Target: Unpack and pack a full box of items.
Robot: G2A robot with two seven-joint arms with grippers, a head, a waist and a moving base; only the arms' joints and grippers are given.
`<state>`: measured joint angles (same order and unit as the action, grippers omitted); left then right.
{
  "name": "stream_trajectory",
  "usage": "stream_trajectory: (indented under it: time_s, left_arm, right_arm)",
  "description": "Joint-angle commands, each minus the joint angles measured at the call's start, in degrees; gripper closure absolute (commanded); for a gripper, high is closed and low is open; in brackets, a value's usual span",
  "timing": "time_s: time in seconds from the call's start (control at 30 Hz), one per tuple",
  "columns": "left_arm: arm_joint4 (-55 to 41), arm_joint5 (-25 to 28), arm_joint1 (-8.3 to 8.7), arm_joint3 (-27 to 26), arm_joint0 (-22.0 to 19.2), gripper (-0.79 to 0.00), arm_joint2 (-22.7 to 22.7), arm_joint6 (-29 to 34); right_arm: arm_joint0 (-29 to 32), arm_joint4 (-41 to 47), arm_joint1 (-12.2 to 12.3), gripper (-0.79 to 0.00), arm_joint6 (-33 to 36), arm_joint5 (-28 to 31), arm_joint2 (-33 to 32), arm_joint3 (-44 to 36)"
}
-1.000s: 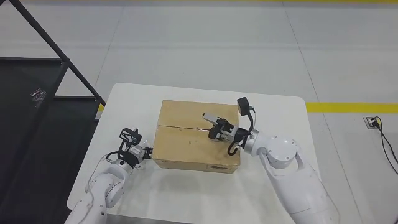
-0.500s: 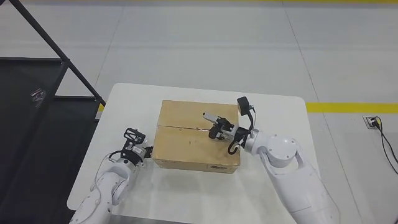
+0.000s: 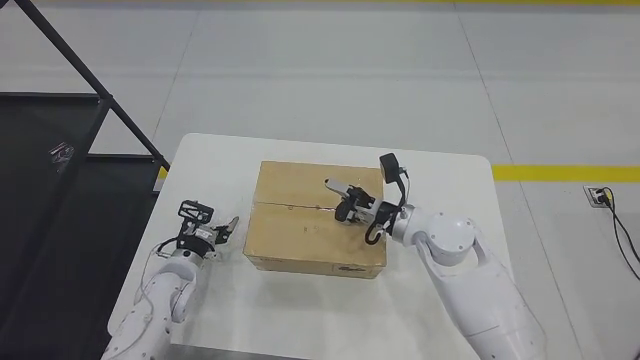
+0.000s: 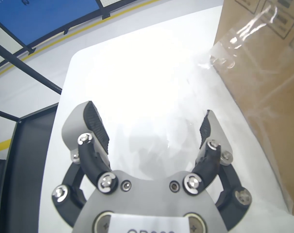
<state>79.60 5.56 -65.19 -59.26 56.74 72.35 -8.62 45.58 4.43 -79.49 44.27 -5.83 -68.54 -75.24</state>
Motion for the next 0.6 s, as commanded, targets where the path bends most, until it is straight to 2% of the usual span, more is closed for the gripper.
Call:
stream_trajectory:
  time_s: [0.0,0.17,0.57]
  left_arm:
    - [0.6,0.3,0.27,-0.3,0.5,-0.785,0.9,0.9]
    - [-0.2,0.5,0.12,-0.6,0.9,-0.785,1.1,1.4]
    - [-1.0,2.0,-1.47,-0.5,-0.1,-0.785,-3.0,1.9]
  right_arm:
    - [-0.1,0.1,0.0,-0.785,-0.1,0.1,0.1,0.2]
    - [-0.7,0.5,0.1,-0.785,-0.1,0.1,0.5,0.8]
    - [-1.0,1.0,0.3,-0.785,-0.4,0.3,0.8,1.3]
